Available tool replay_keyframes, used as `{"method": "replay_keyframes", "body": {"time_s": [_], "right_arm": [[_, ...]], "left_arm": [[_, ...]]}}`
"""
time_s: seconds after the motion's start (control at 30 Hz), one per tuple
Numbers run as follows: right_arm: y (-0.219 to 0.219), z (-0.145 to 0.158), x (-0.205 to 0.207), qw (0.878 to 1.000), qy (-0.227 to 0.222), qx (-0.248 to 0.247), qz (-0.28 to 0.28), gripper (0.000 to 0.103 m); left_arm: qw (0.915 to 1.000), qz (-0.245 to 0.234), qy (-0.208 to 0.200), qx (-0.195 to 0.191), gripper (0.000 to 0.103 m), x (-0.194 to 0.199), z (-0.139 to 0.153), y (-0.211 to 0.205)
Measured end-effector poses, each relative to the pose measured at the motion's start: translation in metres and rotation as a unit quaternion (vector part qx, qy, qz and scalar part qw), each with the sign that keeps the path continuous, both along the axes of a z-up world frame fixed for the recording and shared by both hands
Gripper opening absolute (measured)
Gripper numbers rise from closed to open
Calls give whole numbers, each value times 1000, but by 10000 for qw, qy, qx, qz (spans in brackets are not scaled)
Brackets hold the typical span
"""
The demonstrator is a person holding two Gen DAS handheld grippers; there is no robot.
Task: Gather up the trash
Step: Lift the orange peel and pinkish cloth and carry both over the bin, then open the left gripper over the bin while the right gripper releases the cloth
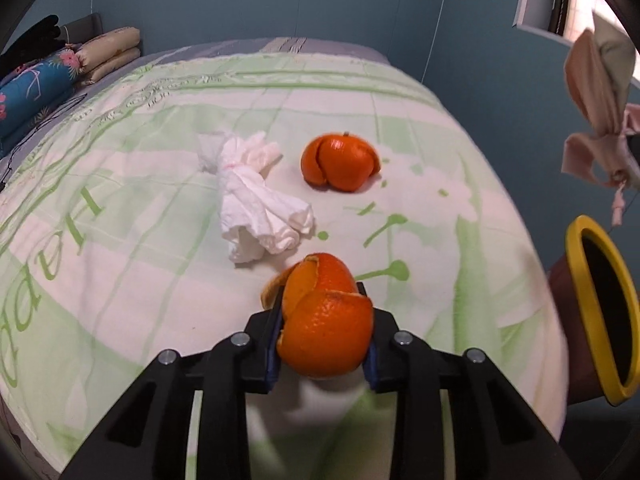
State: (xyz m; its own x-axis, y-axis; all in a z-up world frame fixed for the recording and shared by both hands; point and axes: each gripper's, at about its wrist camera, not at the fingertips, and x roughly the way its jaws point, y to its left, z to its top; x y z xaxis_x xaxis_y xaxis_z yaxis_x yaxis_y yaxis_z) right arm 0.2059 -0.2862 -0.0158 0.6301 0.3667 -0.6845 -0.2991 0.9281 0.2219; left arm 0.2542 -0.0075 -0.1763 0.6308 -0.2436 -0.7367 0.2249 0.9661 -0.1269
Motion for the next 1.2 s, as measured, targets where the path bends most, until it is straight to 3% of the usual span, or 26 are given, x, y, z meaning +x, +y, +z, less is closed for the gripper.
{"method": "replay_keyframes", "body": {"time_s": [0.27, 0.4, 0.5, 0.67, 0.9, 1.2], "right_arm": [[-34, 32, -36, 9986, -442, 130, -278, 10], [-57, 48, -55, 9958, -715, 148, -550, 10], [-77, 55, -68, 9931, -849, 203, -786, 10], [-112, 57, -85, 9856, -1027, 54, -1345, 11], [-148, 41, -105, 9706, -1079, -478, -2096, 11], [-177, -2, -97, 9695, -585, -464, -2333, 11]], "left_arm": [[9951, -313, -870, -352, 29, -41, 82, -3], [9881, -584, -1359, -428, 29, -66, 127, -25], [9841, -795, -1493, -538, 30, -76, 147, -46], [9821, -1062, -1448, -572, 30, -85, 156, -90], [9776, -1606, -1194, -643, 30, -88, 146, -154], [9712, -2149, -893, -512, 30, -89, 125, -225]]}}
